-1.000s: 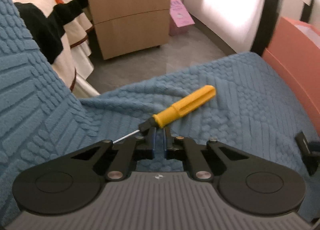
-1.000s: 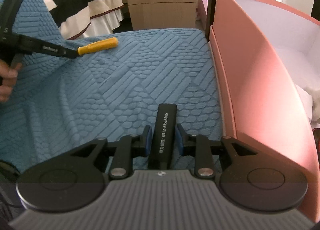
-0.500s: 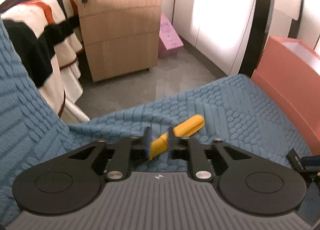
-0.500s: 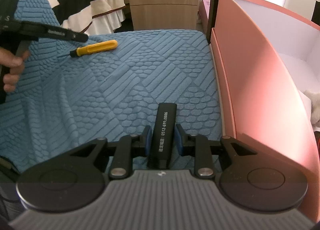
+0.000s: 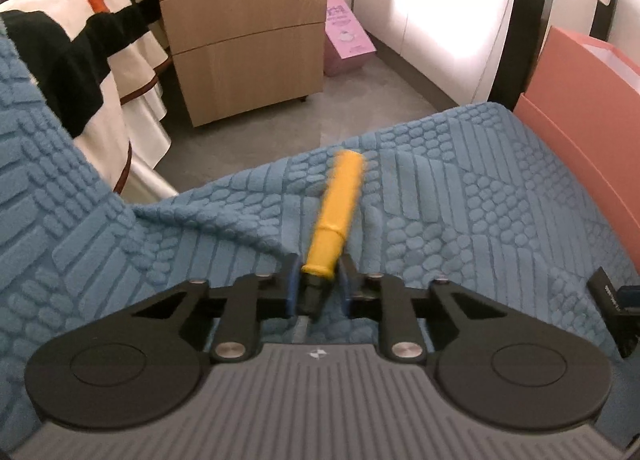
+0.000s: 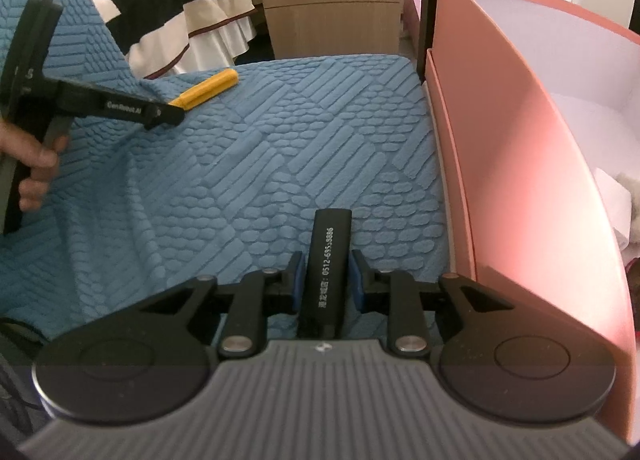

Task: Organize rigid objects
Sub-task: 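Lift the black stick with the right tool while the left tool lifts the screwdriver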

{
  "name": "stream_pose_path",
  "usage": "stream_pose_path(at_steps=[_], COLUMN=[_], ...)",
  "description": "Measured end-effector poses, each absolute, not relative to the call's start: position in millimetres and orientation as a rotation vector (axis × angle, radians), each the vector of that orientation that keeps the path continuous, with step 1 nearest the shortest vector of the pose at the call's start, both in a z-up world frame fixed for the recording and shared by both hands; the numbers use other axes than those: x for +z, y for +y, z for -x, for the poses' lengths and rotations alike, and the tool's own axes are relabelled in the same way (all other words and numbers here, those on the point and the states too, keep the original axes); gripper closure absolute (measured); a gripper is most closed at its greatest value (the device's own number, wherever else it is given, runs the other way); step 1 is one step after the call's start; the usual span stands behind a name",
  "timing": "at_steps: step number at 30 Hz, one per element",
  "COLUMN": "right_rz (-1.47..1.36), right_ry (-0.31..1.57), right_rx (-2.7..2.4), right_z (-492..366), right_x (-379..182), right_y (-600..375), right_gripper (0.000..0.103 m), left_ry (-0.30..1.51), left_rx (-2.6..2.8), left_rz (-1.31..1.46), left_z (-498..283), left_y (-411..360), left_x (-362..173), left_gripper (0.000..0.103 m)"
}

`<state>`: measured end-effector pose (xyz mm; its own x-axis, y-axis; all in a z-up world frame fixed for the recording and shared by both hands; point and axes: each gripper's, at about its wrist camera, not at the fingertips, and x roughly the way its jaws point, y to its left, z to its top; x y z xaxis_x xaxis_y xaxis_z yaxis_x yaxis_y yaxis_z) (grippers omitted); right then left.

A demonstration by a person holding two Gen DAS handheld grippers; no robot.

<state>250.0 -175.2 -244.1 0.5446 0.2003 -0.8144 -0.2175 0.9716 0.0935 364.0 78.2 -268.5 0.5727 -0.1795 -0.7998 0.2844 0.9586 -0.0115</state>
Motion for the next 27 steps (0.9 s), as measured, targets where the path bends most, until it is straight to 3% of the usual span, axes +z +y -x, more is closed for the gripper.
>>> stream_pose_path(at_steps=[27], right_rz=[-0.193], right_ry=[1.048], right_rx=[0.327], right_z=[-235.7], right_x=[-237.8], right_y=[-190.3], right_gripper=[0.077], left_ry=[0.987], left_rx=[-0.024], left_rz=[0.244], left_z=[-203.1], left_y=[44.8], left_x=[-259.5], left_gripper=[0.081])
